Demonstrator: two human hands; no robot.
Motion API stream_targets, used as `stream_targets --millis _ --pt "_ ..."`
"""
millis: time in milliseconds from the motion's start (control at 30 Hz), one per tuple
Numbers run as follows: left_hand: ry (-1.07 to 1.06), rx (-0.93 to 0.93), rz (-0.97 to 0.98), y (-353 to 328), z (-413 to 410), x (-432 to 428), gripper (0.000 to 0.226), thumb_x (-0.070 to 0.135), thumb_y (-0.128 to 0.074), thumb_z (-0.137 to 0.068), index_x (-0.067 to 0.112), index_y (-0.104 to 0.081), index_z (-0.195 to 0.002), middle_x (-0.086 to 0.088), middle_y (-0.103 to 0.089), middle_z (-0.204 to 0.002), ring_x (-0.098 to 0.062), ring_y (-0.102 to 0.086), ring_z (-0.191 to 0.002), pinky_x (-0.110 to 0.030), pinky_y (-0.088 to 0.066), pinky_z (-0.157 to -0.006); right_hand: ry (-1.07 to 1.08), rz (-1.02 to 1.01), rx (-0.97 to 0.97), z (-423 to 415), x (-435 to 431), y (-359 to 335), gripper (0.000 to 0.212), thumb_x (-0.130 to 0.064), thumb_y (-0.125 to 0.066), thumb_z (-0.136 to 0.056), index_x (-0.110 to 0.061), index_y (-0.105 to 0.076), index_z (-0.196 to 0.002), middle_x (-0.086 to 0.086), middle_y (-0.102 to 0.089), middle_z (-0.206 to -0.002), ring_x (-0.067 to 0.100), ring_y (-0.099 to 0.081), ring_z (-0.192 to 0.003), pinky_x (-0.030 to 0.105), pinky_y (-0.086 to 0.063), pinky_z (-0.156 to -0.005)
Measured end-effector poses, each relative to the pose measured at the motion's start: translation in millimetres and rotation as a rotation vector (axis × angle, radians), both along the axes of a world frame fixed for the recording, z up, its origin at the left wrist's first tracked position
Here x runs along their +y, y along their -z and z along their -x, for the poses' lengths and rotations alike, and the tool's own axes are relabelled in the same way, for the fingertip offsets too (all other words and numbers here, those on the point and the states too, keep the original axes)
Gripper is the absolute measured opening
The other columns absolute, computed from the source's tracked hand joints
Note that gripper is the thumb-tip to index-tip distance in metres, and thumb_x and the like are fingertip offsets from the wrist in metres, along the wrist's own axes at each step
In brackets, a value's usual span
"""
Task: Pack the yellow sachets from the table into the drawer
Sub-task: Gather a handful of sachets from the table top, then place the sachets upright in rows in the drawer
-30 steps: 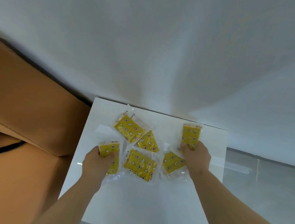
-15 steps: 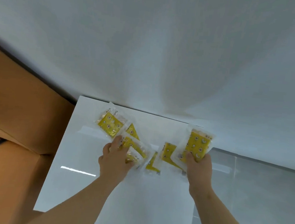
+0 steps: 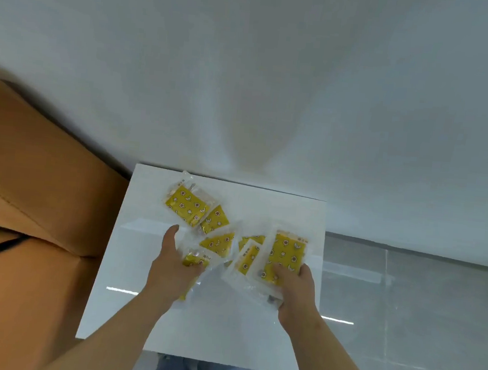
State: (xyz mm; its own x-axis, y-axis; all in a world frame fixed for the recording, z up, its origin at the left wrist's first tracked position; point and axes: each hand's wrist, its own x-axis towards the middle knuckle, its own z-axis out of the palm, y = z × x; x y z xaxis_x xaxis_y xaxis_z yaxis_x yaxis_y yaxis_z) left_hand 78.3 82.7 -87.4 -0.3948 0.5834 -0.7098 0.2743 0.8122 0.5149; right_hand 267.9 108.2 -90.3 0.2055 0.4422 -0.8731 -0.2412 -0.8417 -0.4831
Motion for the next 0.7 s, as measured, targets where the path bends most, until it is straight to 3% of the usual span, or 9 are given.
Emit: stream_targets --millis 67,133,233,333,433,600,700 --pt "-0.102 -0.169 -0.057 -21.9 6.1 5.1 0.071 0.008 -0.071 -0.080 0.023 -0.035 -0.140 0.004 -0.049 -0.118 -0.023 -0.055 -0.103 -0.034 -0.047 -0.084 0.091 -0.039 0.084 4.4 0.7 -18.6 0.017 0.000 -0.054 -0.088 -0.015 -0.055 -0.096 0.012 -0.063 -0.101 0.031 -0.062 -0.084 0.032 -0.049 -0.054" --pt "-0.207 -0.338 -0.079 -44.8 13.9 9.0 0.043 0.003 -0.068 -0.081 0.012 -0.056 -0.121 -0.008 -0.066 -0.106 -0.025 -0.064 -0.089 -0.035 -0.052 -0.075 0.188 -0.091 0.149 8.8 -1.2 -40.2 0.017 -0.002 -0.054 -0.089 -0.018 -0.057 -0.094 0.009 -0.065 -0.098 0.030 -0.063 -0.084 0.037 -0.052 -0.064" --pt "-0.249 -0.513 -0.124 -78.1 25.5 11.4 0.023 0.002 -0.065 -0.083 0.011 -0.063 -0.104 -0.013 -0.070 -0.097 -0.030 -0.067 -0.084 -0.038 -0.054 -0.067 0.320 -0.209 0.244 14.9 -12.7 -77.3 0.022 -0.005 -0.052 -0.091 -0.017 -0.058 -0.108 0.010 -0.066 -0.101 0.028 -0.064 -0.082 0.033 -0.052 -0.056" --pt "-0.151 -0.564 -0.212 -110.8 37.3 6.7 0.022 0.006 -0.063 -0.086 0.010 -0.063 -0.107 -0.014 -0.071 -0.100 -0.033 -0.068 -0.090 -0.042 -0.055 -0.074 0.450 -0.310 0.314 23.3 -37.2 -117.2 0.021 -0.008 -0.051 -0.092 -0.018 -0.058 -0.108 0.007 -0.067 -0.096 0.025 -0.064 -0.080 0.028 -0.052 -0.046" --pt "-0.031 -0.608 -0.278 -147.4 44.9 -10.4 0.022 0.007 -0.060 -0.087 0.010 -0.063 -0.109 -0.013 -0.070 -0.101 -0.031 -0.067 -0.091 -0.043 -0.053 -0.082 0.555 -0.422 0.360 34.6 -77.5 -155.3 0.017 -0.008 -0.051 -0.093 -0.017 -0.059 -0.104 0.005 -0.067 -0.089 0.023 -0.065 -0.077 0.030 -0.054 -0.050" --pt "0.143 -0.686 -0.337 -199.1 38.3 -59.9 0.017 0.003 -0.060 -0.087 0.013 -0.063 -0.101 -0.013 -0.071 -0.098 -0.033 -0.067 -0.091 -0.044 -0.054 -0.078 0.660 -0.586 0.345 46.9 -163.0 -198.9 0.027 -0.006 -0.052 -0.093 -0.017 -0.058 -0.117 0.009 -0.067 -0.110 0.028 -0.065 -0.097 0.039 -0.054 -0.073" --pt "0.180 -0.691 -0.332 -218.6 19.0 -89.6 0.018 0.000 -0.061 -0.086 0.012 -0.062 -0.100 -0.016 -0.069 -0.098 -0.035 -0.066 -0.090 -0.045 -0.054 -0.077 0.734 -0.641 0.280 40.4 -213.8 -219.0 0.022 -0.001 -0.053 -0.091 -0.017 -0.058 -0.106 0.009 -0.068 -0.102 0.027 -0.066 -0.091 0.039 -0.056 -0.068"
